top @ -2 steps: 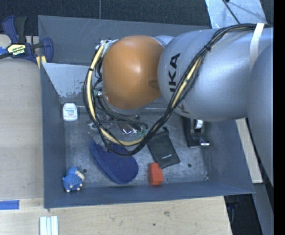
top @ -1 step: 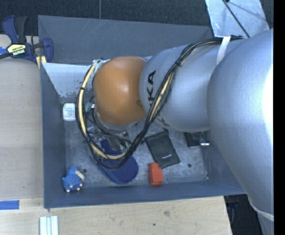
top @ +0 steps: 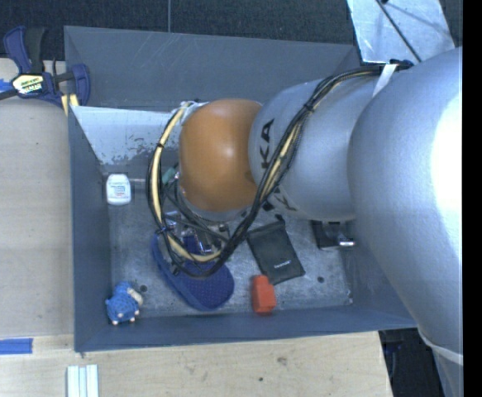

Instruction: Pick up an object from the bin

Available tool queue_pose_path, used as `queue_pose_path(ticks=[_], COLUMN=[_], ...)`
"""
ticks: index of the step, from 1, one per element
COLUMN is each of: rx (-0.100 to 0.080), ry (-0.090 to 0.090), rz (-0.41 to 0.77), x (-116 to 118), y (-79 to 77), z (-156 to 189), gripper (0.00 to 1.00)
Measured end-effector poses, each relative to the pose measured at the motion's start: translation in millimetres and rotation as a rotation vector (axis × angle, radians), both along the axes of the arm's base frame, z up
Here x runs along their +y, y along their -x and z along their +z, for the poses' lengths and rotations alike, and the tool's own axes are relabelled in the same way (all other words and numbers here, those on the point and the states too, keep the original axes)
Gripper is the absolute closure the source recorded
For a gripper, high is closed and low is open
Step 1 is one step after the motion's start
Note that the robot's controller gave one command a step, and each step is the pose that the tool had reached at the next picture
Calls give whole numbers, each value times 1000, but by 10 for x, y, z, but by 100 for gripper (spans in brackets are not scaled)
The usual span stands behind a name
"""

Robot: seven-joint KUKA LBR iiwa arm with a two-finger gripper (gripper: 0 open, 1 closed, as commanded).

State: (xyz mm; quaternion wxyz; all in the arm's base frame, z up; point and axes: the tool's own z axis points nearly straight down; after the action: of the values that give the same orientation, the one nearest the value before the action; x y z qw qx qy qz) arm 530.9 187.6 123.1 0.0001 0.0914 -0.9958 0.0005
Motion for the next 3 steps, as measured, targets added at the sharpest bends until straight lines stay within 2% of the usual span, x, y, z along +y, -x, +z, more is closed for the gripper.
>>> queue_pose_path(ticks=[1, 2, 3], rx=[0, 0, 0], ry=[-1, -1, -1], rz=[-24, -246, -246], x=[-147, 16, 13], y=[120, 394, 392], z=[-116, -173, -172], gripper=[100, 100, 0])
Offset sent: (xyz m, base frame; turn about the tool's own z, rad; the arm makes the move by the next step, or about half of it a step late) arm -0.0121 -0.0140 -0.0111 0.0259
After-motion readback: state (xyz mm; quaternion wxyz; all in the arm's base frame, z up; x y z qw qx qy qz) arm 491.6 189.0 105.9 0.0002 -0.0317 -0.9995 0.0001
